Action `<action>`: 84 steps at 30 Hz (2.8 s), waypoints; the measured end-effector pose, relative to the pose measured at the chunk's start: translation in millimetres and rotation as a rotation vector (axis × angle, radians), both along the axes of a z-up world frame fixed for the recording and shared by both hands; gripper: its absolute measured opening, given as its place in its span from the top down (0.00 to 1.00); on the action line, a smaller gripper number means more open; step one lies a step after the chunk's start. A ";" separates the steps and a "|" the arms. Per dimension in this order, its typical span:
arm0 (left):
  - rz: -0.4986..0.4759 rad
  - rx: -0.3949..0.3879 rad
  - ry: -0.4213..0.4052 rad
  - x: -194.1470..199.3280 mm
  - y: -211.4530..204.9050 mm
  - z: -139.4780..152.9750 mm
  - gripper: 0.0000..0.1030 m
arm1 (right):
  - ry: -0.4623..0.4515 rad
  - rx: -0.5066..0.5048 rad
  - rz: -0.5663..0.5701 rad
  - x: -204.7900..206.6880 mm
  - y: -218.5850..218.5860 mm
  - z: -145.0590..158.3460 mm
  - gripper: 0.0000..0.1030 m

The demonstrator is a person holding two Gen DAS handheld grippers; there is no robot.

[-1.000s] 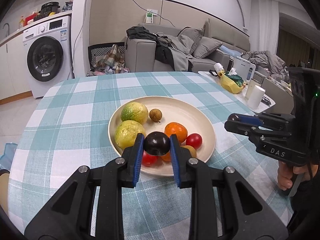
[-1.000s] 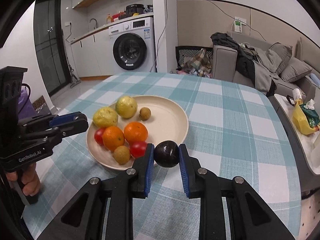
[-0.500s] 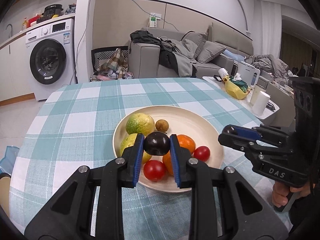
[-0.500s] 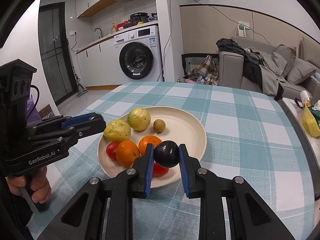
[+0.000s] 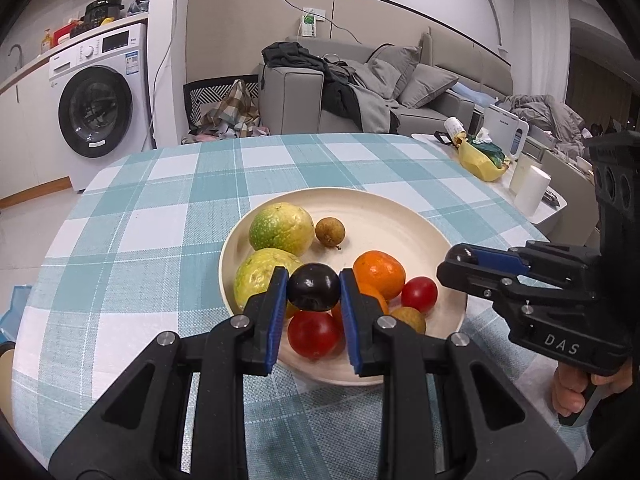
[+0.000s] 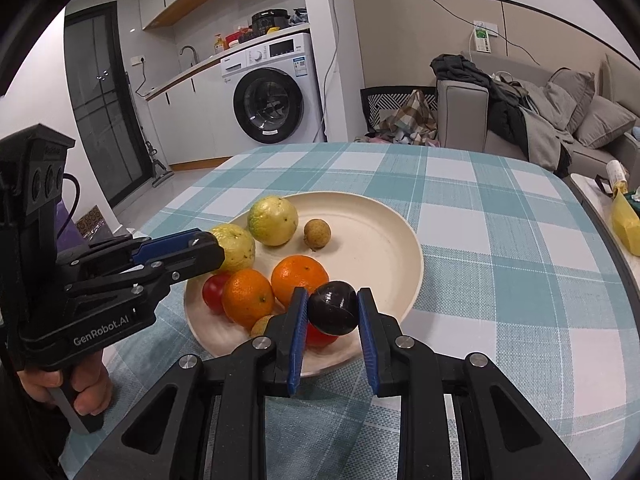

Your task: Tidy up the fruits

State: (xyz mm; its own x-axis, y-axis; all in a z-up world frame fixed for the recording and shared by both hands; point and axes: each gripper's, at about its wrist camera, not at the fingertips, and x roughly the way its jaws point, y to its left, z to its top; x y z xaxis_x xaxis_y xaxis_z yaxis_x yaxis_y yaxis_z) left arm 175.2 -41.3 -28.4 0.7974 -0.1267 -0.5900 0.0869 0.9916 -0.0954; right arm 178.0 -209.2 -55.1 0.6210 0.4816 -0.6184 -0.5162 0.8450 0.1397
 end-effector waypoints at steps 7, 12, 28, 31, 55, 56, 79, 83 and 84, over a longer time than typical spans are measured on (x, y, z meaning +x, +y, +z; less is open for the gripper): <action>-0.004 -0.002 0.000 0.4 -1.6 -0.9 0.78 | -0.014 -0.004 -0.021 -0.9 -4.6 0.8 0.56; 0.001 0.001 -0.006 -0.8 -3.9 0.7 0.76 | -0.021 -0.011 -0.021 -2.7 -5.7 0.9 0.52; 0.088 0.015 -0.093 -37.0 12.4 15.8 0.01 | -0.074 -0.010 0.004 -18.8 -10.5 6.8 0.00; 0.092 0.006 -0.093 -42.3 14.8 16.3 0.01 | -0.097 -0.007 0.003 -23.6 -11.1 8.4 0.00; 0.081 0.031 -0.167 -71.6 10.4 24.0 0.01 | -0.187 0.136 -0.002 -49.3 -36.6 20.9 0.00; 0.079 0.031 -0.167 -71.1 9.8 23.9 0.01 | -0.196 0.136 -0.004 -51.5 -36.8 21.5 0.00; 0.078 0.033 -0.170 -70.2 7.8 21.8 0.01 | -0.212 0.134 0.004 -56.2 -35.8 24.4 0.00; 0.076 0.033 -0.170 -70.0 8.0 21.9 0.01 | -0.213 0.133 0.005 -56.5 -35.8 24.6 0.00; 0.076 0.034 -0.170 -70.1 8.0 22.0 0.01 | -0.213 0.133 0.005 -56.7 -35.7 24.6 0.00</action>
State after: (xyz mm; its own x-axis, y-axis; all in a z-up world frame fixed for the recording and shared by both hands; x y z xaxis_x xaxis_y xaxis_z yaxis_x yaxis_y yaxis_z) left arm 105.1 -33.3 -6.4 0.8927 -0.0444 -0.4484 0.0234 0.9984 -0.0524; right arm 121.4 -244.9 -30.5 0.7283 0.5531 -0.4047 -0.5497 0.8240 0.1369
